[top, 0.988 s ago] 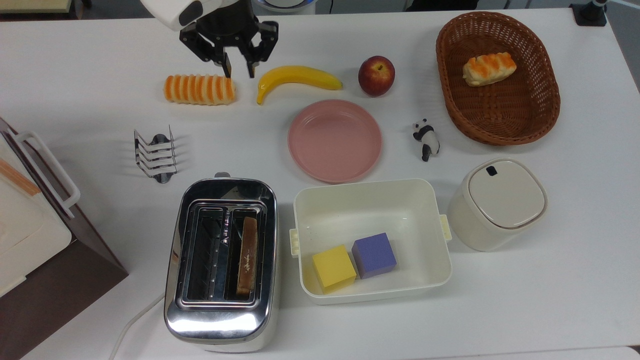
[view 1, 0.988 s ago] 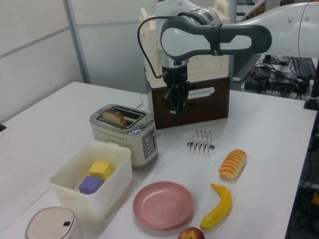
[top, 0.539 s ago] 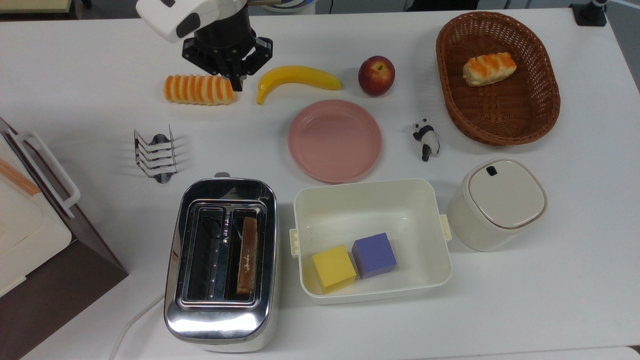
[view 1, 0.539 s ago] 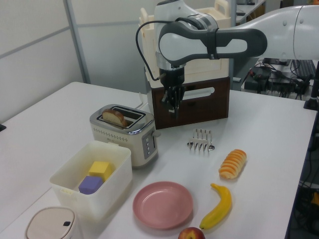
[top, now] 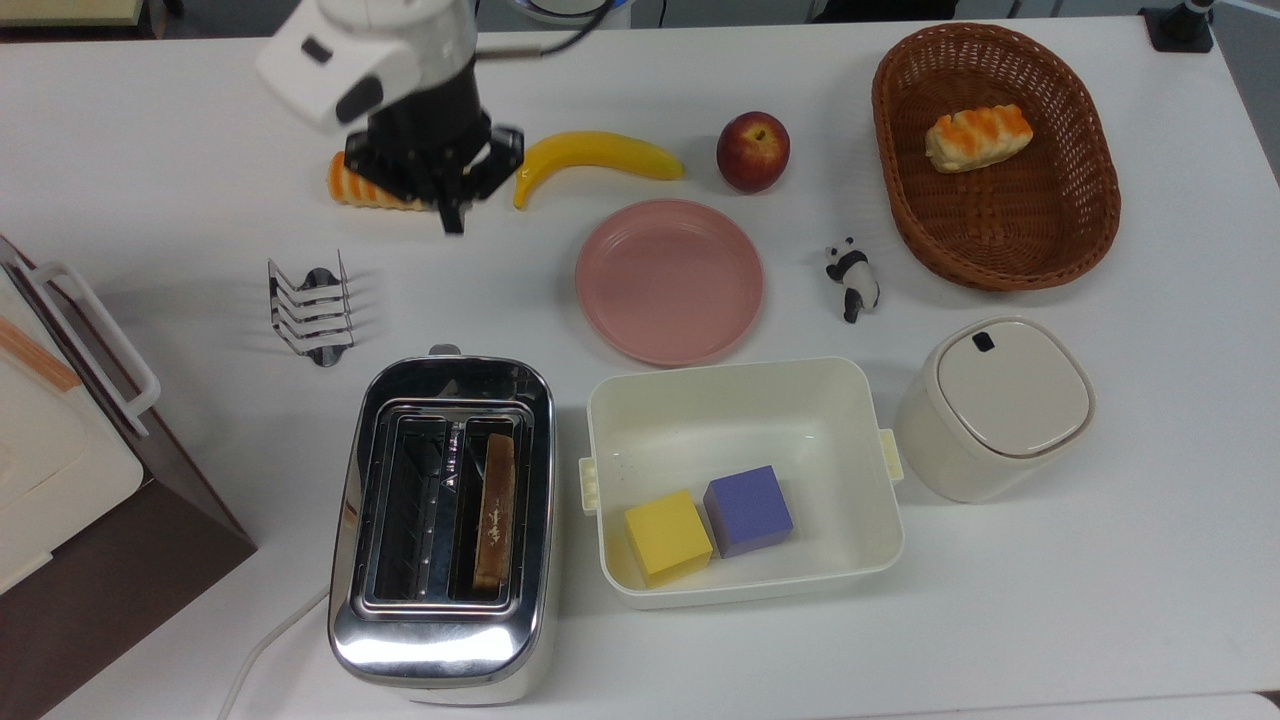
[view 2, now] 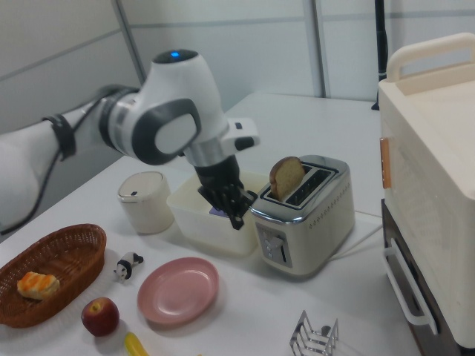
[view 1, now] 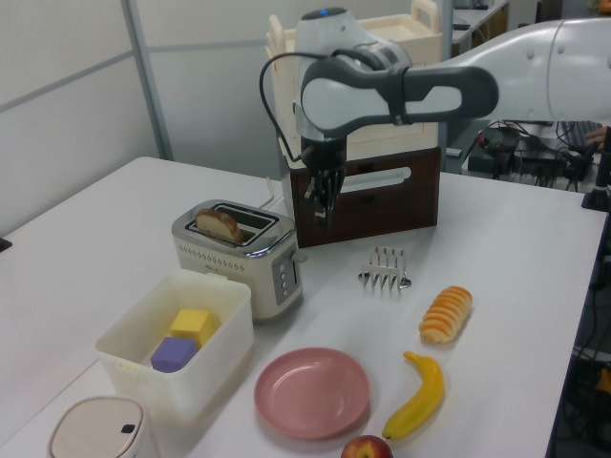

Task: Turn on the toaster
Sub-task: 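Close the gripper and move it over the toaster's side lever, then press the toaster lever down with the closed gripper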

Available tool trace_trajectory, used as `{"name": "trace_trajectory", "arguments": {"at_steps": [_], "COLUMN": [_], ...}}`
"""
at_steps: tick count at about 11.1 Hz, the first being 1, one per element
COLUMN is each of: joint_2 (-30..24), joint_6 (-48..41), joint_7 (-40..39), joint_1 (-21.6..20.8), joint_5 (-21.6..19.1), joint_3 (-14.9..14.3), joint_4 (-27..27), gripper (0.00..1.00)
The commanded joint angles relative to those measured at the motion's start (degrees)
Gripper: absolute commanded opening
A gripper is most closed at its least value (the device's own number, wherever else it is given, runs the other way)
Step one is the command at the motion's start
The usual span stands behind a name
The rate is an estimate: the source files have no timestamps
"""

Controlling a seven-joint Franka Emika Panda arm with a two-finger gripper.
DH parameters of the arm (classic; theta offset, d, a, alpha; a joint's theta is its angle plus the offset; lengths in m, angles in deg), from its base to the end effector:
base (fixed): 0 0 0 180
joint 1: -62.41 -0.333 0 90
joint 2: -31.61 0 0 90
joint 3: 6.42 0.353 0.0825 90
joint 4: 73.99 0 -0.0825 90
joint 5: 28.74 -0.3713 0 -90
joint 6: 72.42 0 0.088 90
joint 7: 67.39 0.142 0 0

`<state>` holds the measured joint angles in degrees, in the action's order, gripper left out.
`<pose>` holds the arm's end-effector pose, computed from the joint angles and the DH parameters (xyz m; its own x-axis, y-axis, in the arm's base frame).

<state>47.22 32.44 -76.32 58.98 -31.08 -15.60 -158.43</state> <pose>0.6517 -0.0484 0.5350 0.9948 0.0549 0.0858 0.0537 -0.9984 0.0162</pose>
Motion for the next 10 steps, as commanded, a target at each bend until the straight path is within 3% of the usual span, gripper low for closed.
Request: {"name": "trace_trajectory", "arguments": {"at_steps": [1,6,10], "joint_2": [4.0,10.8,13.2], "joint_6": [6.3,17.0,17.7], "joint_7": [-2.0,-1.3,-1.8], "joint_1": [0.2,1.8,1.7], "joint_5": [-0.4,-0.4,0.9], "joint_3": [-0.3,-0.3,-0.3], "joint_4": [-1.1,-1.0,-1.4], "gripper": [0.0,0.0,0.0]}}
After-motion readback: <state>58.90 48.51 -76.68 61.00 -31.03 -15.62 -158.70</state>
